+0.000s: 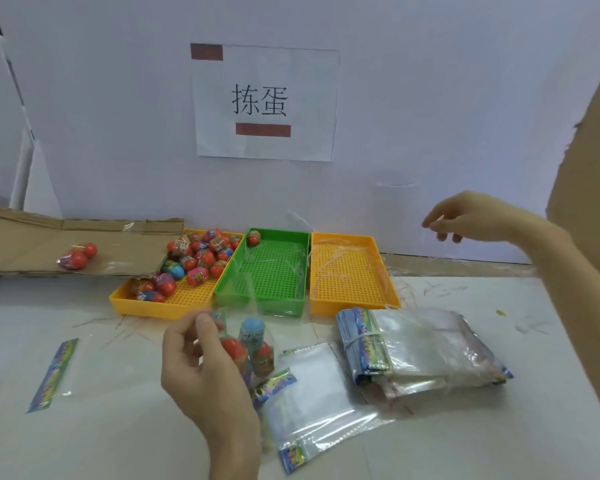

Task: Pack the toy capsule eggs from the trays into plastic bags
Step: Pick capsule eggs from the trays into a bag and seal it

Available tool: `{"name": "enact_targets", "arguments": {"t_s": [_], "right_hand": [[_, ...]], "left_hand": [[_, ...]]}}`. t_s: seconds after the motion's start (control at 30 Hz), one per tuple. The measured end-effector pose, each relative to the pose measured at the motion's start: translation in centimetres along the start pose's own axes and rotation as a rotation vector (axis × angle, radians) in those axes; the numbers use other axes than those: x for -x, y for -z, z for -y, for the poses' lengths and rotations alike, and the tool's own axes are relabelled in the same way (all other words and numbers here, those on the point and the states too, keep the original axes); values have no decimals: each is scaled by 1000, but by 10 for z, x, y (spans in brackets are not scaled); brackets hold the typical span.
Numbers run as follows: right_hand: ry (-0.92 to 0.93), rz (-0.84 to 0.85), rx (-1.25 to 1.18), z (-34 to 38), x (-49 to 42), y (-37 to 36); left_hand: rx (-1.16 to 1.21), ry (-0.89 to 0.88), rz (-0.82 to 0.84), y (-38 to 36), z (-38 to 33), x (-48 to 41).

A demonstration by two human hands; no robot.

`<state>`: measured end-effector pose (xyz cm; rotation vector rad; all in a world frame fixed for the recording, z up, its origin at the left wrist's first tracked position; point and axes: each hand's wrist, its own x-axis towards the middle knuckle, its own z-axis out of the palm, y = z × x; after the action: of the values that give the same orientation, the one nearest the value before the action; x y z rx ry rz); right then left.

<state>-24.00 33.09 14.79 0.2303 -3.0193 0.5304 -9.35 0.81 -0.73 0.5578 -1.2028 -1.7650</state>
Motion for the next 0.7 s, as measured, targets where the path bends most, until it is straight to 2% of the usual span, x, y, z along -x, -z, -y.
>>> {"name": "enact_targets", "arguments": {"t_s": [0.13, 0.2, 0.27, 0.33, 0.5, 0.6, 0.7], "right_hand": [[230, 30, -620, 53, 36, -24], [304, 118, -553, 84, 46, -56], [340, 321, -436, 112, 51, -97], [345, 417, -527, 135, 56, -130], [386, 218, -791, 160, 62, -166], [337, 113, -898, 159, 65, -175], [253, 78, -1083, 156, 62, -173]], "left_hand": [[9, 11, 45, 0, -1, 1], [0, 11, 59, -2, -4, 3], [-4, 19, 65, -2, -6, 5], [-1, 28, 69, -1, -6, 6], [26, 108, 48, 2, -6, 0], [97, 209, 61, 0, -11, -2], [145, 337, 99, -1, -11, -4]]}}
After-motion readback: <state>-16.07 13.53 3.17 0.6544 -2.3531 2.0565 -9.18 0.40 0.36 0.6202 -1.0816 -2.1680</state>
